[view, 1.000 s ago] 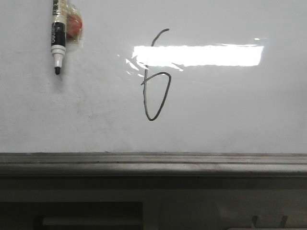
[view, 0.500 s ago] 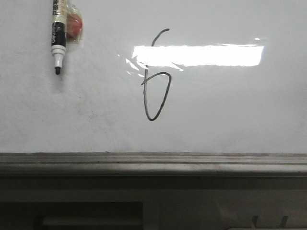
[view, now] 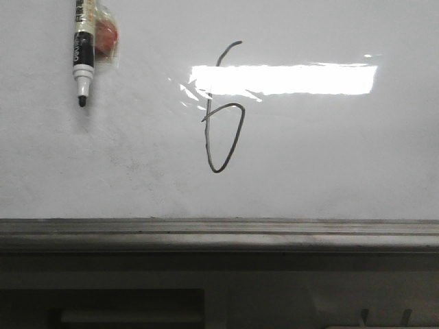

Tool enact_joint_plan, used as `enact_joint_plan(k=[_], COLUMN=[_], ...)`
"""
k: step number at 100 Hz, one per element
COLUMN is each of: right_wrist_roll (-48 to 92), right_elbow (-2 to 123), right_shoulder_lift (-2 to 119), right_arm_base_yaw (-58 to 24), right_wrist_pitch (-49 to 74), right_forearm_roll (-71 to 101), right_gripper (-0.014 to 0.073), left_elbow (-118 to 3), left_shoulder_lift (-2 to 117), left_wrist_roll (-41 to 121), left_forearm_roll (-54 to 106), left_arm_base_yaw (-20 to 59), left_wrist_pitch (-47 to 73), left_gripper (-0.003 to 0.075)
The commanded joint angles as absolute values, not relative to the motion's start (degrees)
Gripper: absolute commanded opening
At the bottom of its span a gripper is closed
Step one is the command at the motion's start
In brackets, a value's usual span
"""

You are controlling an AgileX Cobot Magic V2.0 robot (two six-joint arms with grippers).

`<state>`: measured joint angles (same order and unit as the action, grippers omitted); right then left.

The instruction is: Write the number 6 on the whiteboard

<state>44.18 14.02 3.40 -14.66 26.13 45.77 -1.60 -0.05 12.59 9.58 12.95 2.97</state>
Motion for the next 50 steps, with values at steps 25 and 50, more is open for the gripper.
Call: enact_joint_plan(k=[25,50], right_wrist_roll=[44.8,44.8], right_elbow=[15.5,15.5], right_shoulder_lift=[4.0,4.0], right_arm_base_yaw=[-14.3,-14.3], right_wrist_pitch=[22.6,22.6], right_forearm_roll=[47.3,47.3], right_gripper=[-0.0072,-0.0072], left_elbow=[2.4,2.4], left_shoulder_lift=[-2.0,-2.0], left_wrist_roll=[6.9,6.9], left_forearm_roll=[3.2,5.1], left_arm_base_yaw=[12.0,12.0], left_wrist_pitch=[-4.6,-4.0], left_gripper=[-0.002,-0.002])
